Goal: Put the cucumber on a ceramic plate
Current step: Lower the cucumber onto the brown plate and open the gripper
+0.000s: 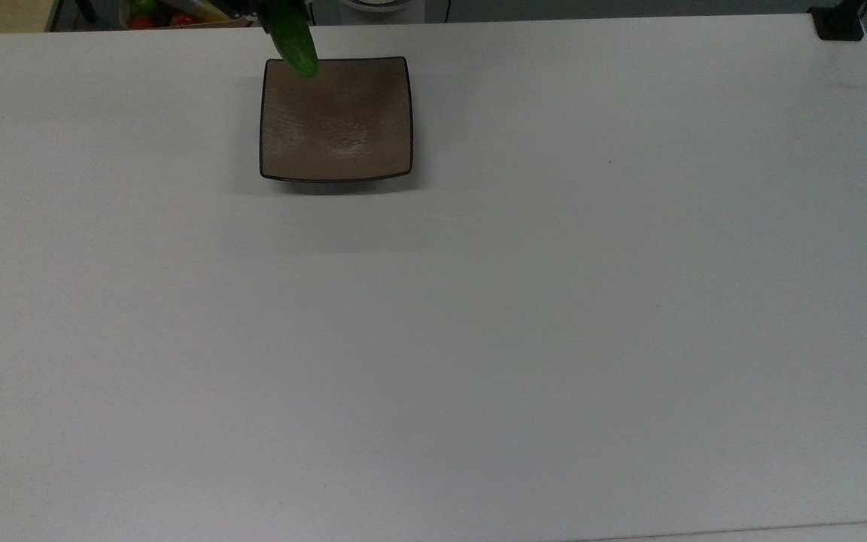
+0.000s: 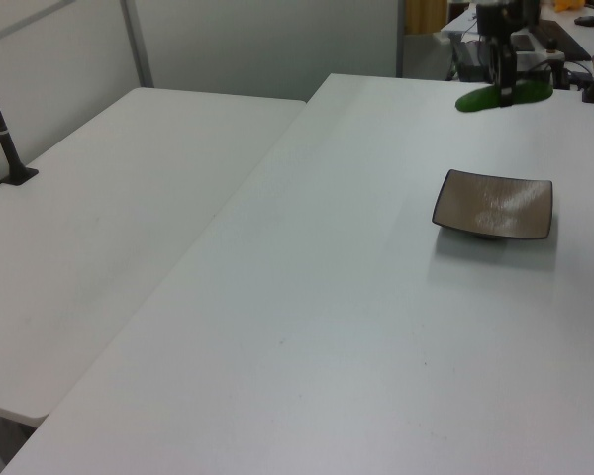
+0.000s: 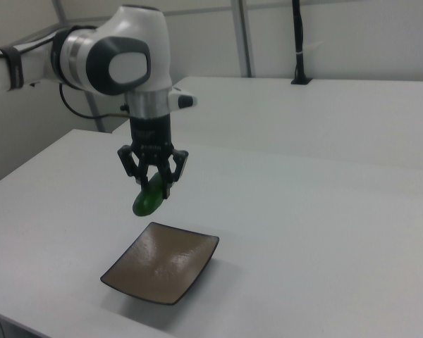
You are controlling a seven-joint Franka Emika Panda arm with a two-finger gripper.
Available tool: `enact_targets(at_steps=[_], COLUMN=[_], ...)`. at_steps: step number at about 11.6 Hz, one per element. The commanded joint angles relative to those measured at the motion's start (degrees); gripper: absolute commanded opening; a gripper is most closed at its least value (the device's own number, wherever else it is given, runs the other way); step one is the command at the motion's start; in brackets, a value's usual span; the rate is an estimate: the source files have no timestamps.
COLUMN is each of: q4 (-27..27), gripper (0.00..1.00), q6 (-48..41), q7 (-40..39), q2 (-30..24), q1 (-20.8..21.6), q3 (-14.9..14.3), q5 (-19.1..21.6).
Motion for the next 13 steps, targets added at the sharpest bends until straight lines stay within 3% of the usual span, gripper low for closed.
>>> enact_targets(at_steps=[1,5,7,9,10,11,12,13], q4=[-8.5,-18.3,-20.9,-21.8,-21.8,-21.7,-21.7,-21.7], gripper=[0.08,0.12,0.14,0.24,0.36,0.67,0.74,0.89], q6=[8.3,17.5,21.4,22.5,22.5,22.5,22.5,22.5], q7=[4.5,5.5,5.5,5.6,5.6,5.7,6.7,7.3], q2=[-1.0,-0.4,1.7,3.0,3.6,3.8,3.9,3.9], q1=[1.4,2.1,2.9,3.4,3.4,3.4,3.4,3.4], q3=[0.3,0.3,0.3,0.3,0.3,0.3,0.3,0.3], q5=[1.3,1.0,0.5,-0.2,-0.3,-0.3,-0.3,-0.3])
